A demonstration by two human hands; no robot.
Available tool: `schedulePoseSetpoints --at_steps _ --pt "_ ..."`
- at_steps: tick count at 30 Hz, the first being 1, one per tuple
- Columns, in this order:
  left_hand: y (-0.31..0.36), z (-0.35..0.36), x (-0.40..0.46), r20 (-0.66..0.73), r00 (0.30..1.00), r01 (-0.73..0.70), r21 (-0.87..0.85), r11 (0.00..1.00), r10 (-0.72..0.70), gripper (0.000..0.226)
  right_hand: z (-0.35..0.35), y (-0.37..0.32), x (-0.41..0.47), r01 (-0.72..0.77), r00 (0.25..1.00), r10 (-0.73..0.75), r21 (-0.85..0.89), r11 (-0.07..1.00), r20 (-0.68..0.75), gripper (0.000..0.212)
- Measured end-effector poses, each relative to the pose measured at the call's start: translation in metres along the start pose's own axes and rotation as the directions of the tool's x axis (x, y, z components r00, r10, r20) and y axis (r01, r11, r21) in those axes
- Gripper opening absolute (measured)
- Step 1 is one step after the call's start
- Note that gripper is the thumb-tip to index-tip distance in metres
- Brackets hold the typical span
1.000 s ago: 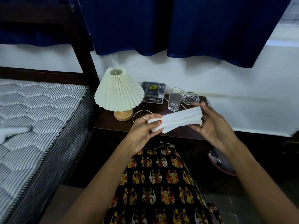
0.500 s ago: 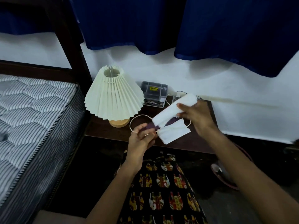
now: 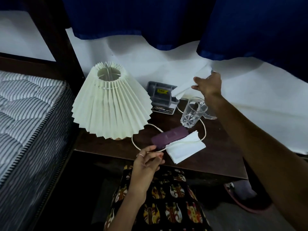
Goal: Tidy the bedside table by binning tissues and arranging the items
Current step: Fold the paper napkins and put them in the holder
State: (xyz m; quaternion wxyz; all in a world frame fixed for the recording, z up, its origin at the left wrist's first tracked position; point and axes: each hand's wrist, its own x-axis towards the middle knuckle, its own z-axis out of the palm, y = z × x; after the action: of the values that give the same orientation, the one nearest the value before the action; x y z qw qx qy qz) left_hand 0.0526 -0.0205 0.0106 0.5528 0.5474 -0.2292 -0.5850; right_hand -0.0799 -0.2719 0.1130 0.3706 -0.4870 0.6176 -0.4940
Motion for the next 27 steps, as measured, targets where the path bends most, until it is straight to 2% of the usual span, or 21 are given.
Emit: schedulePoseSetpoints --at_steps 5,10,14,16,20,23,25,27 --pt "0.0 0.0 0.007 0.024 1.0 0.005 0.021 1.0 -0.005 0.029 0.005 0.016 0.016 -0.01 0.999 0.007 -0.083 0.996 -0.031 0.023" --pt "-0.001 0.001 0.007 0.041 0.999 0.003 0.015 1.0 -0.004 0.03 0.01 0.022 0.024 0.06 0.998 -0.062 -0.218 0.974 -0.003 0.032" --pt "-0.001 0.001 0.007 0.052 0.999 -0.005 0.033 0.999 0.003 0.03 0.023 0.017 0.021 0.11 0.993 -0.095 -0.262 0.959 0.069 0.048" --pt "0.0 0.001 0.007 0.052 0.999 -0.004 0.033 0.999 0.002 0.03 0.031 0.016 0.019 0.128 0.99 -0.104 -0.286 0.95 0.096 0.047" --pt "0.0 -0.001 0.009 0.043 0.999 -0.005 0.03 1.0 0.003 0.029 0.046 0.022 0.017 0.114 0.981 -0.038 -0.412 0.904 0.188 0.06" --pt "-0.002 -0.002 0.009 0.037 0.999 -0.001 0.023 1.0 0.0 0.028 0.053 0.034 0.017 0.244 0.959 -0.141 -0.461 0.853 0.247 0.07" --pt "-0.002 -0.002 0.01 0.04 0.999 -0.002 0.02 1.0 0.001 0.028 0.055 0.038 0.02 0.324 0.939 -0.201 -0.523 0.789 0.278 0.063" --pt "-0.003 -0.001 0.011 0.043 0.999 -0.004 0.025 1.0 0.003 0.027 0.054 0.039 0.021 0.355 0.927 -0.175 -0.622 0.698 0.333 0.045"
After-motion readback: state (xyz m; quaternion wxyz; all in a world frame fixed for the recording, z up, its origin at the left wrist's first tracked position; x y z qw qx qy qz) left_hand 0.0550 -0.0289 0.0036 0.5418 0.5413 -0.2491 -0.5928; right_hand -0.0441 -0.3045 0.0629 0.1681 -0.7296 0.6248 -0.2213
